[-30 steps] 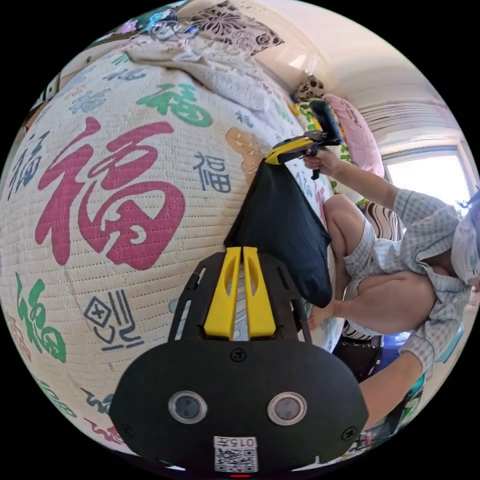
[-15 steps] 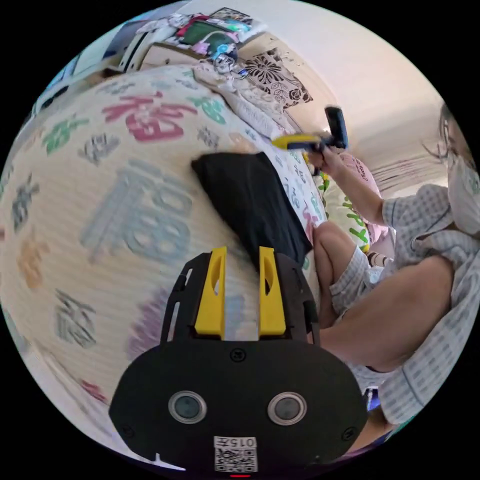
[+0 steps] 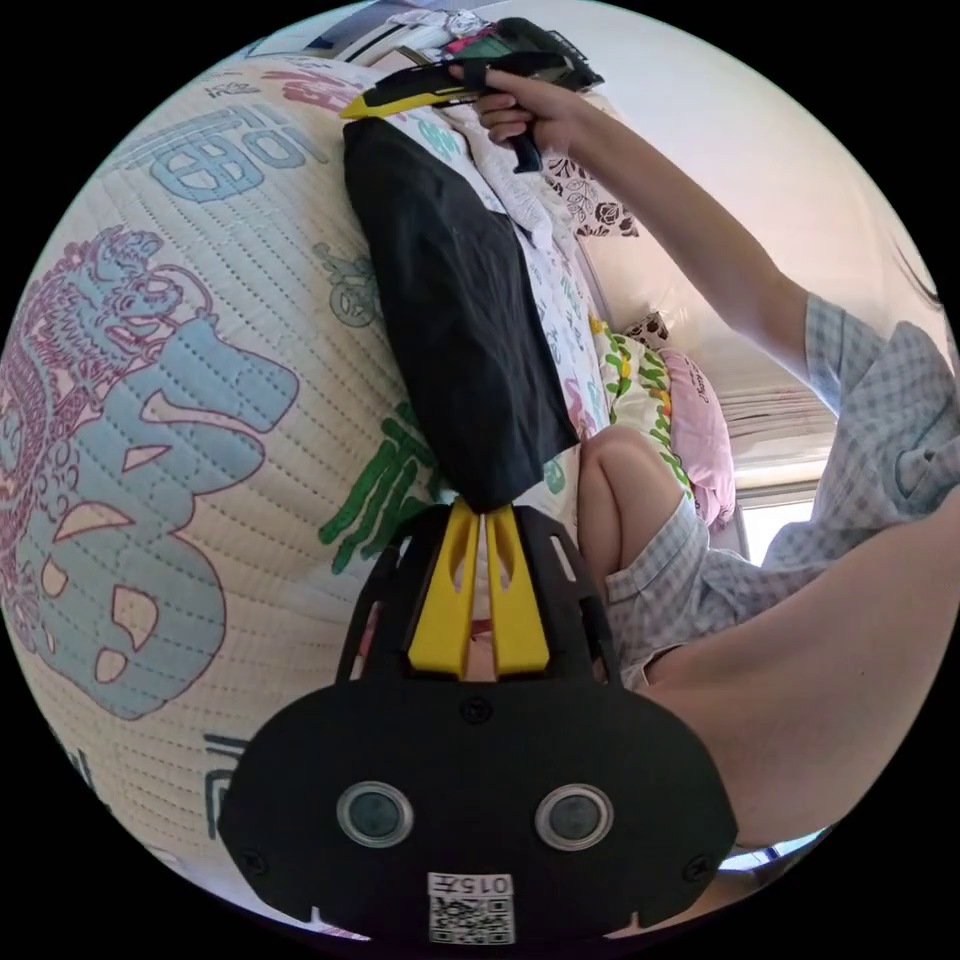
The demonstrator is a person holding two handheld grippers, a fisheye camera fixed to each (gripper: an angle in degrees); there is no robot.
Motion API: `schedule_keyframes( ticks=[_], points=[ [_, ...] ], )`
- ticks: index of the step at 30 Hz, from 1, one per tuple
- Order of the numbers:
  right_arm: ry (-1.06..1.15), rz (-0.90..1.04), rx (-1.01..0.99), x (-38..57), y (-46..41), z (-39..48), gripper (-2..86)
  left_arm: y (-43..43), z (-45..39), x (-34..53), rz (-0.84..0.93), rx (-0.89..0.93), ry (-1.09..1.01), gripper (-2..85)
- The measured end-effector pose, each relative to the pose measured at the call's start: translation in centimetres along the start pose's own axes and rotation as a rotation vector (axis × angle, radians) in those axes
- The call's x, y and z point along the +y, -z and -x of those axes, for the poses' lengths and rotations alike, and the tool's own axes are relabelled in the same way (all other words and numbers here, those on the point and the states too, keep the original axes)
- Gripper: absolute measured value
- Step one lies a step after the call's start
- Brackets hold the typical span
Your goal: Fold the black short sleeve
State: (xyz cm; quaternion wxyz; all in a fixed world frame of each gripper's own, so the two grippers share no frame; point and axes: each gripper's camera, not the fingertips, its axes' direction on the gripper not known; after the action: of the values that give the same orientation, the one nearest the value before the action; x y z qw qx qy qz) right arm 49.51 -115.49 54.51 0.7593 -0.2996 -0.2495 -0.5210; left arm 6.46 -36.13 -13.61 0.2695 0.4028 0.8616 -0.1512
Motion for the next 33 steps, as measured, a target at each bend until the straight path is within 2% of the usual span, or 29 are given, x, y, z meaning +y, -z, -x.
schedule_keyframes(
  ticks=[4, 8, 10, 12, 14, 18, 20, 22, 24, 27, 33],
  points=[
    [-0.018, -0.039, -0.081, -0.6, 1.1, -0.7, 0.9, 2.3, -0.1, 0.7, -0.057, 0.036, 0.003, 1.9],
    [0.064, 0.118, -0.033, -1.7, -0.5, 0.7, 7.1, 5.8, 0.8, 1.1, -0.159, 0.058, 0.061, 8.2],
    [0.098, 0.189, -0.015, -2.1, -1.5, 1.5, 5.7, 6.6, 1.1, 0.8, -0.159, 0.043, 0.058, 9.0],
    [0.117, 0.209, 0.091, -2.4, -1.8, 2.3, 2.5, 6.8, 1.4, 0.0, -0.152, 0.048, 0.060, 9.5],
    [0.161, 0.239, 0.180, -2.5, -2.1, 3.1, 1.1, 6.3, 1.7, -1.3, -0.139, 0.102, 0.049, 9.2],
    [0.124, 0.261, 0.179, -3.2, -2.0, 2.7, 3.4, 5.7, 1.4, -2.3, -0.131, 0.120, 0.042, 6.5],
    [0.119, 0.303, 0.137, -3.5, -2.3, 2.3, 0.8, 6.0, 1.5, -2.1, -0.146, 0.123, 0.050, 5.2],
    [0.151, 0.321, 0.177, -3.3, -2.3, 2.3, -0.3, 6.3, 1.8, -1.9, -0.149, 0.146, 0.060, 3.3],
    [0.125, 0.308, 0.172, -3.1, -1.8, 2.0, -0.7, 6.6, 1.9, -1.6, -0.153, 0.143, 0.056, 1.7],
    [0.061, 0.248, 0.145, -2.2, -1.0, 0.6, -0.9, 7.2, 0.6, -1.1, -0.158, 0.042, 0.027, 0.6],
    [-0.151, 0.071, -0.053, 1.4, 0.2, -3.8, -0.9, 6.8, 0.5, -0.2, -0.201, -0.031, 0.071, 1.3]
  ],
)
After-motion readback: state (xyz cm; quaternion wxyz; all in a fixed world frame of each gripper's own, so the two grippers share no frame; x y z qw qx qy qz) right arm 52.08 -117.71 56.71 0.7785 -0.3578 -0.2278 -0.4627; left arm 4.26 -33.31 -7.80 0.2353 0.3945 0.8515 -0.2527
